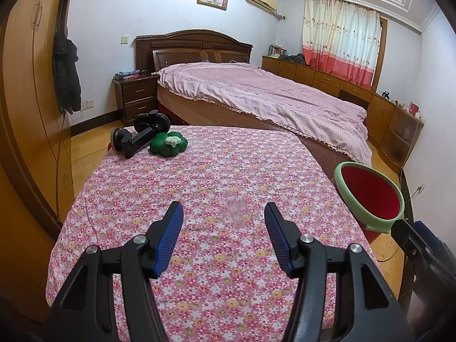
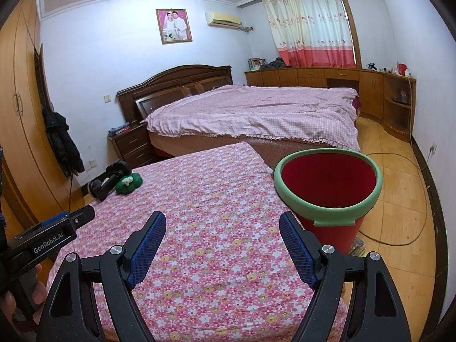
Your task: Collect trash
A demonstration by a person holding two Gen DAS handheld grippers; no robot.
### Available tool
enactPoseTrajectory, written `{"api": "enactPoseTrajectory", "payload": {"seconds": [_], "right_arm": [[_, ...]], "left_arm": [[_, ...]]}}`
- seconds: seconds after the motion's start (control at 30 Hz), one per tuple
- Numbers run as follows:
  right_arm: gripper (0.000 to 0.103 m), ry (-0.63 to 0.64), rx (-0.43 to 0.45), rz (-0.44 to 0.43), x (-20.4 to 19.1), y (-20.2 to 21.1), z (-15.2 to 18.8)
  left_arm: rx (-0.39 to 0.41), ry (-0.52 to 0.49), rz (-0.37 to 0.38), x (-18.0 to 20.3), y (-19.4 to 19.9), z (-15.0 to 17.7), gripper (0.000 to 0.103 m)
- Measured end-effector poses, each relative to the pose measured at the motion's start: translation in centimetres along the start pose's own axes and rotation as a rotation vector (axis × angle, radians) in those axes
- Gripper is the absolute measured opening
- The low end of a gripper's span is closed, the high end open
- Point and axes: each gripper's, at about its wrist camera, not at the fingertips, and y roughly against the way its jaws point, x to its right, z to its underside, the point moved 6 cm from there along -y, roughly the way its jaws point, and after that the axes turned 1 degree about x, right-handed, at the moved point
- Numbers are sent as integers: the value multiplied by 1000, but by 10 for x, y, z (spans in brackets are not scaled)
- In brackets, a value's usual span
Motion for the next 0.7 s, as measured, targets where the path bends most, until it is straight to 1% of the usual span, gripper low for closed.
{"api": "enactPoseTrajectory", "payload": {"seconds": [0.7], "right_arm": [[83, 1, 3, 0, 1, 0, -2]], "left_arm": [[5, -2, 4, 1, 0, -2, 59]]}}
